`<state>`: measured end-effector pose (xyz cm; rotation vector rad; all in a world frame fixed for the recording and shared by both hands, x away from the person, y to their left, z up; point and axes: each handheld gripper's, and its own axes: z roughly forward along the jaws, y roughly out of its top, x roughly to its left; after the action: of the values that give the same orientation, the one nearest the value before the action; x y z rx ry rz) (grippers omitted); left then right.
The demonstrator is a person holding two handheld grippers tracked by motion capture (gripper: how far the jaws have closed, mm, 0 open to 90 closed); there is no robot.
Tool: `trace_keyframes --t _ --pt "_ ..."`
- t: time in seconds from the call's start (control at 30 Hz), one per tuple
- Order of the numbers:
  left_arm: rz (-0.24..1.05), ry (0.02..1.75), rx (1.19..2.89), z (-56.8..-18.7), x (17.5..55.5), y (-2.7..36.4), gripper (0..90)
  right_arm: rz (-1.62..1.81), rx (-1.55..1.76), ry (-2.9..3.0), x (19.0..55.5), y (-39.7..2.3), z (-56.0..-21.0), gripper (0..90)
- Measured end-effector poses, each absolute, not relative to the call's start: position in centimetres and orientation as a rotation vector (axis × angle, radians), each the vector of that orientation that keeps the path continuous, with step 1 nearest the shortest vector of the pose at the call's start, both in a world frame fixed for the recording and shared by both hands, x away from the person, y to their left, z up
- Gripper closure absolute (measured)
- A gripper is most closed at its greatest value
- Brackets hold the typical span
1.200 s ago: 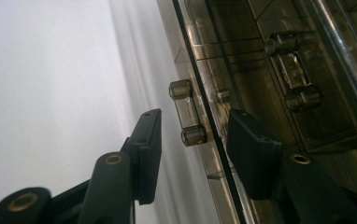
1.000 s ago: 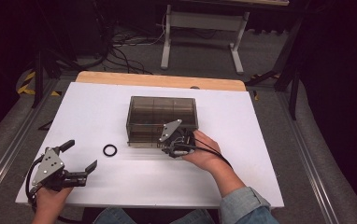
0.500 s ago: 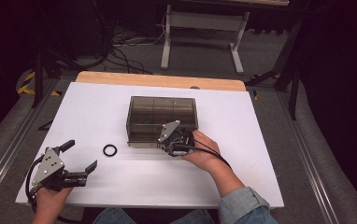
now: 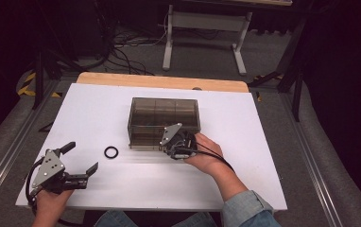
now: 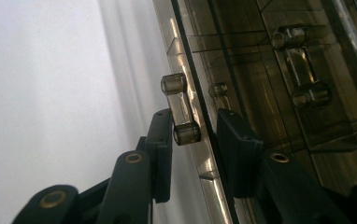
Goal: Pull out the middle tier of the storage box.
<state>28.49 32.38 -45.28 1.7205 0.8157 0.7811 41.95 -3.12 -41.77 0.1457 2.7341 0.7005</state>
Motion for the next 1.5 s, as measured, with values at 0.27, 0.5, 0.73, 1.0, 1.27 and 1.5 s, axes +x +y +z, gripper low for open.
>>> trace_keyframes --t 0.27,0.5,0.73,1.0,1.27,1.5 --pt "0.781 0.815 1.721 -45.3 28.5 32.4 1.1 0.720 0.140 2.733 41.2 -3.3 -41.4 67.3" --pt "0.781 0.812 1.725 -45.3 28.5 32.3 1.1 0.726 0.145 2.733 40.4 -3.4 -41.2 67.5" --pt "0.779 0.816 1.723 -45.3 28.5 32.3 1.1 0.723 0.142 2.744 39.8 -3.5 -41.2 67.5" --pt "0.778 0.816 1.722 -45.3 28.5 32.3 1.1 0.722 0.161 2.753 39.2 -3.4 -41.6 67.6" --pt "0.776 0.813 1.725 -45.3 28.5 32.3 1.1 0.715 0.160 2.748 39.0 -3.4 -41.8 67.7" --pt "0.777 0.813 1.725 -45.3 28.5 32.3 1.1 0.718 0.167 2.754 38.9 -3.3 -42.0 67.6"
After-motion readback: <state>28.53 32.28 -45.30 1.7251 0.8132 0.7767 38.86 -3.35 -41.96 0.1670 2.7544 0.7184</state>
